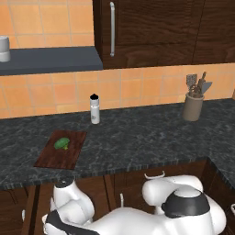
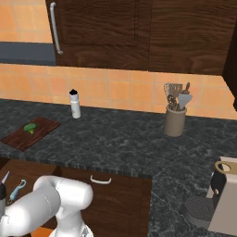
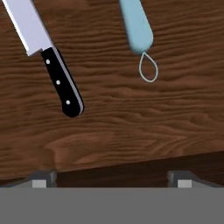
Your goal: Place the appropriate cutting tool for cutting the broccoli skin on the cutting board.
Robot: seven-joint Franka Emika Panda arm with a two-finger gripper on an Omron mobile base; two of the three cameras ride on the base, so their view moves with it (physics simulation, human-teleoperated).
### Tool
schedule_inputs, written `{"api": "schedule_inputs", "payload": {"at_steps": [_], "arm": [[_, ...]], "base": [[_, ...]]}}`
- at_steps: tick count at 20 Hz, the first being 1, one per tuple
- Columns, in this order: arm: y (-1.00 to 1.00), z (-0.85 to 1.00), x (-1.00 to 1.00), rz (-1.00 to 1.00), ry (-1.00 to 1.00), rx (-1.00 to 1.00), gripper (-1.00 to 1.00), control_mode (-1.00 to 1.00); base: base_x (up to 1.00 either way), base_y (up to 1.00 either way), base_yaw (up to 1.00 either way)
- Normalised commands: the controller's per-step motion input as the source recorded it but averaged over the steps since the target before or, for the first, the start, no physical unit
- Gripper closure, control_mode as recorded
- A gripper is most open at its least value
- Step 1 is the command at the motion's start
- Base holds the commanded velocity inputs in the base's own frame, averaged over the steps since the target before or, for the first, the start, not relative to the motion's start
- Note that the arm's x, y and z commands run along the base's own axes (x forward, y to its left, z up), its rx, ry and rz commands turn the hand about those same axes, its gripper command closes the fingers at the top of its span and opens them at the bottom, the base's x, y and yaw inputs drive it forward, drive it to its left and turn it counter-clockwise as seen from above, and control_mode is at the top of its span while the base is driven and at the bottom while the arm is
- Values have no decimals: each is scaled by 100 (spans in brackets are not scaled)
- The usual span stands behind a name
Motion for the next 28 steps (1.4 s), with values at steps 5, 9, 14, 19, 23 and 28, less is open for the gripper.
{"api": "schedule_inputs", "payload": {"at_steps": [5,9,14,19,23,28], "arm": [[34,0,53,0,-11,0,-100,-100],[32,-8,31,5,-5,0,-100,-100],[6,-30,11,15,-6,0,-100,-100],[0,-39,5,18,-3,0,-100,-100],[1,-38,13,10,-1,0,-100,-100],[0,-31,28,1,0,0,-100,-100]], "base": [[0,0,0],[0,0,0],[0,0,0],[0,0,0],[0,0,0],[0,0,0]]}}
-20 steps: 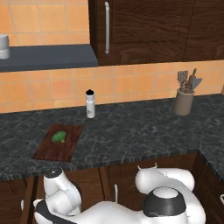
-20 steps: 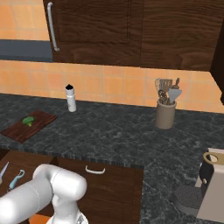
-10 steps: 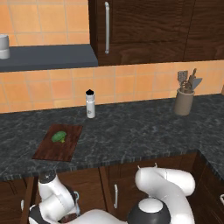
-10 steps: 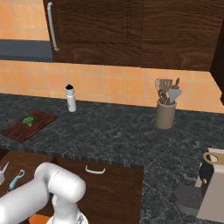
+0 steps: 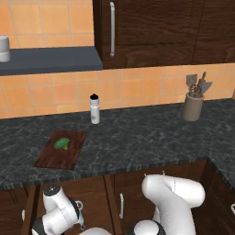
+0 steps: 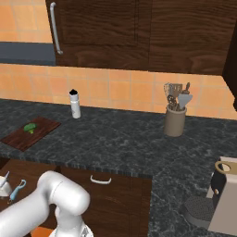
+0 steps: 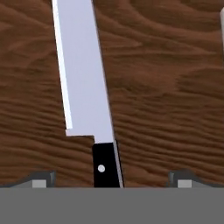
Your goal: Place the appropriate cutting tool for cutting the broccoli skin on the cutting board.
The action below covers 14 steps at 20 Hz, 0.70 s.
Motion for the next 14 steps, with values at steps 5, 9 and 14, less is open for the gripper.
{"api": "schedule_inputs", "payload": {"at_steps": [5,9,14], "arm": [[4,-32,8,0,0,-2,-100,-100],[16,-40,0,0,0,-6,100,-100],[13,-29,-5,1,0,-1,100,-100]], "base": [[0,0,0],[0,0,0],[0,0,0]]}}
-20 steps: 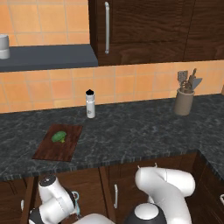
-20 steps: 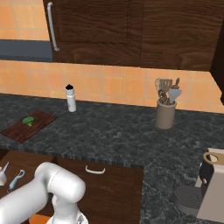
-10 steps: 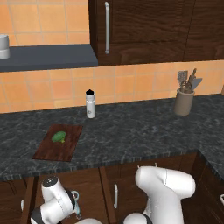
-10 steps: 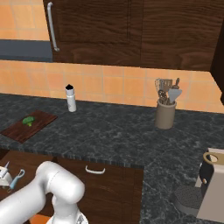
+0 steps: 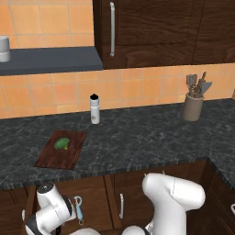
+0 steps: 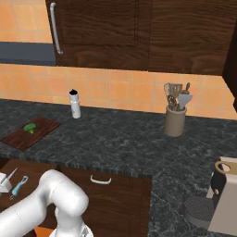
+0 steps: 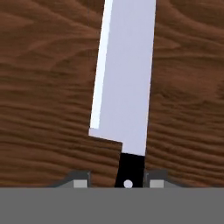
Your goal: Place the appropriate cutting tool for cutting the broccoli skin on the cutting board.
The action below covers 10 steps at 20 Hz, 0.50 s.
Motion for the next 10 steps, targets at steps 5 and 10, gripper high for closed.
{"api": "schedule_inputs", "payload": {"at_steps": [5,10], "arm": [[-5,-5,-16,0,-1,1,100,-100],[-3,28,-21,-13,-4,1,100,-100]], "base": [[0,0,0],[0,0,0]]}}
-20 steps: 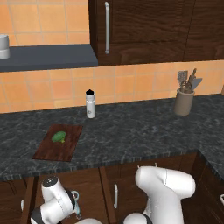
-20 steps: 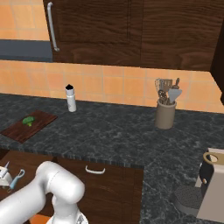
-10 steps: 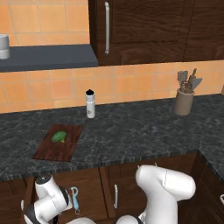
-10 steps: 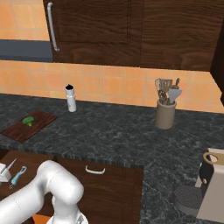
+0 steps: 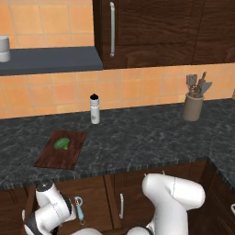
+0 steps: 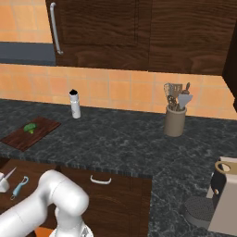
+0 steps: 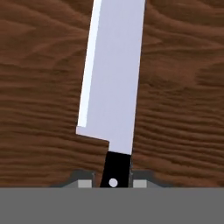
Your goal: Place the appropriate cutting tool for cutting the broccoli skin on the cutting board.
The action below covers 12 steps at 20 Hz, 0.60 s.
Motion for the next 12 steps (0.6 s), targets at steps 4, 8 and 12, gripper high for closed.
{"api": "schedule_inputs", "payload": {"at_steps": [4,8,12], "arm": [[4,44,-16,-32,-3,0,100,-100],[6,42,-33,-42,-1,0,100,-100],[0,50,-34,-41,-2,0,100,-100]], "base": [[0,0,0],[0,0,0],[0,0,0]]}}
